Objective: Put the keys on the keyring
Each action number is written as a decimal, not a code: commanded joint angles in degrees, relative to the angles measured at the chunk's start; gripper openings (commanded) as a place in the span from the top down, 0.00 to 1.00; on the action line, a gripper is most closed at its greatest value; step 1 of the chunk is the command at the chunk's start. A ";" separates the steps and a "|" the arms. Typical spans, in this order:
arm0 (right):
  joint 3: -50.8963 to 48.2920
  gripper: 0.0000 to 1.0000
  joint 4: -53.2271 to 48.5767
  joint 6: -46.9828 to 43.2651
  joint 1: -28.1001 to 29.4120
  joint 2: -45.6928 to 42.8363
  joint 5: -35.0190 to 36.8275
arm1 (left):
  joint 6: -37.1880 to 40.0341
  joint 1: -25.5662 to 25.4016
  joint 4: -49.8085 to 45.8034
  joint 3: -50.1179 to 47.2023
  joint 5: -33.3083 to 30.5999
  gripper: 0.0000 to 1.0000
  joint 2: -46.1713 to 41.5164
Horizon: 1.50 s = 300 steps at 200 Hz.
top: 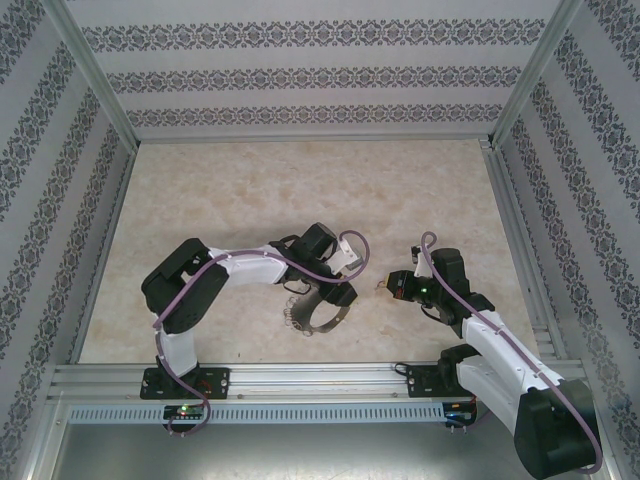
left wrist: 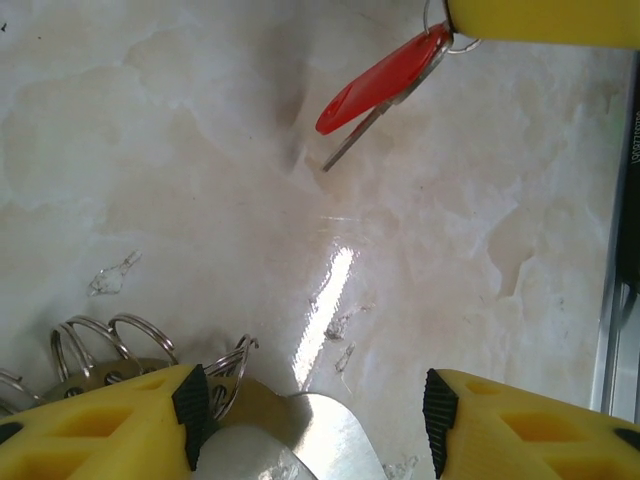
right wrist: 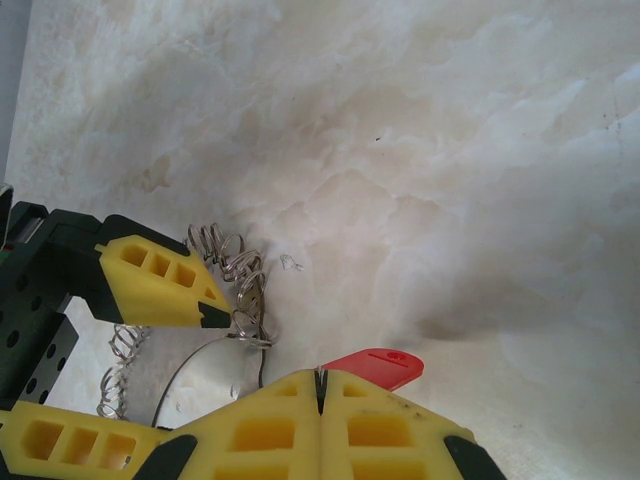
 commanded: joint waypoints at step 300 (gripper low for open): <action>-0.71 1.00 0.02 -0.48 -0.70 -0.50 -0.60 | -1.12 -0.64 7.03 0.23 -8.09 0.89 4.46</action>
